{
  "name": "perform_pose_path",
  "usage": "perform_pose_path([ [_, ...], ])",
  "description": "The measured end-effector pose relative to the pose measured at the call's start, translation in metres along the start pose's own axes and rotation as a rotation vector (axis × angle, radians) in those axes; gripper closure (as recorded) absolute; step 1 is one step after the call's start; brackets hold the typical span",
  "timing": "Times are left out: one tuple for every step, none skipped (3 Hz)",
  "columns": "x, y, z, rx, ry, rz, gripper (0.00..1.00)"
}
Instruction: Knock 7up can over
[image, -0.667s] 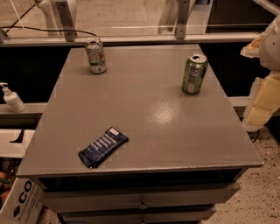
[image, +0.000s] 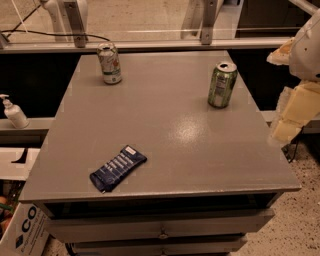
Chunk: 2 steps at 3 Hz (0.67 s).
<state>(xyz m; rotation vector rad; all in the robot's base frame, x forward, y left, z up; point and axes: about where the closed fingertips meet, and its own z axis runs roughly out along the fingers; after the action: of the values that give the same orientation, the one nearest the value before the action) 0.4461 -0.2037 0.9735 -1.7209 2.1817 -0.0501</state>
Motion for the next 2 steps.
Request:
perform_pose_path([
  [-0.028,-0.002,0.023,-0.045,-0.080,0.005,0.00],
  [-0.060,-0.003,0.057,-0.106,-0.158,0.021,0.00],
])
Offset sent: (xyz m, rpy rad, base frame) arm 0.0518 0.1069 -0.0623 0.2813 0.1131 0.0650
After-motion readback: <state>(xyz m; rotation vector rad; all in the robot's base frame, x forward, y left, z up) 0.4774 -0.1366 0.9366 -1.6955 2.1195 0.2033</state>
